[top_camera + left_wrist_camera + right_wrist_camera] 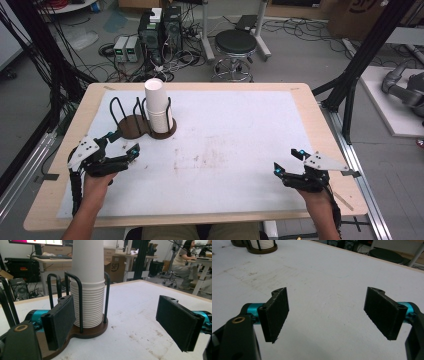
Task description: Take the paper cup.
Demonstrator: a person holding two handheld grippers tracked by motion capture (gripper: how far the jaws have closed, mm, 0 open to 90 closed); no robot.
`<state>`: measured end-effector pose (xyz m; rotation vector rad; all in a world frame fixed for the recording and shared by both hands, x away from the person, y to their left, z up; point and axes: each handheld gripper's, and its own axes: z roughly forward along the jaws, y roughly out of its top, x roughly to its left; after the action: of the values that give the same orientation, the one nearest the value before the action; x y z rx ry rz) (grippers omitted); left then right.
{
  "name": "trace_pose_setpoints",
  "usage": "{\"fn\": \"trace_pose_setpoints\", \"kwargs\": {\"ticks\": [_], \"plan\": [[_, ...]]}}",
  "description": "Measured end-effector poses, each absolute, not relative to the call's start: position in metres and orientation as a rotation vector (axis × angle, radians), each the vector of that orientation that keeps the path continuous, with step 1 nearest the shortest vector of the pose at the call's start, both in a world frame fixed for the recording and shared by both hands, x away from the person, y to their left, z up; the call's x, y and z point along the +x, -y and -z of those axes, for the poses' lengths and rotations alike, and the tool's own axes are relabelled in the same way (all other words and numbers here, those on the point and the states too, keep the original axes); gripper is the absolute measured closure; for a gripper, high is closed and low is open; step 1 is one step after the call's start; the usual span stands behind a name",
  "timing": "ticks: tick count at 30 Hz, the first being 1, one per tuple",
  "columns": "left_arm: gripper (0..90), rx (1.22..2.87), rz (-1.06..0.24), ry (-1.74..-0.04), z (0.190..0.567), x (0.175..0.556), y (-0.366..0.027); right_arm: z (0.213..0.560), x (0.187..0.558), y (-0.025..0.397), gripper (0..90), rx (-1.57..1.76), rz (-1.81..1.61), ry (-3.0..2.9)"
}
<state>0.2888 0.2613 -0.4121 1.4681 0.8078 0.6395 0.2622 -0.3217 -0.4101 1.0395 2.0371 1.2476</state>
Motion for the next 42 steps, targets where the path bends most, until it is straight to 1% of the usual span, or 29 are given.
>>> {"fn": "trace_pose_setpoints", "kwargs": {"ticks": [18,21,25,29,37,40,42], "plan": [[16.6,1.471,-0.637,-0.791,0.401,0.296,-0.261,0.410,0.260,0.321,20.5,1.033,-1.241,-2.048],[16.6,1.450,-0.638,-0.794,0.392,0.300,-0.259,0.410,0.260,0.320,20.5,1.033,-1.243,-2.046],[16.3,1.442,-0.602,-0.807,0.379,0.310,-0.255,0.409,0.259,0.319,20.5,1.029,-1.248,-2.044],[15.7,1.433,-0.592,-0.775,0.359,0.321,-0.250,0.408,0.259,0.317,20.5,1.026,-1.252,-2.046],[15.6,1.464,-0.564,-0.747,0.327,0.353,-0.239,0.408,0.259,0.317,20.5,1.022,-1.253,-2.048],[15.7,1.482,-0.563,-0.743,0.321,0.360,-0.236,0.408,0.259,0.317,20.5,1.026,-1.252,-2.049],[15.7,1.498,-0.559,-0.749,0.311,0.373,-0.233,0.408,0.259,0.317,20.5,1.022,-1.250,-2.051]]}}
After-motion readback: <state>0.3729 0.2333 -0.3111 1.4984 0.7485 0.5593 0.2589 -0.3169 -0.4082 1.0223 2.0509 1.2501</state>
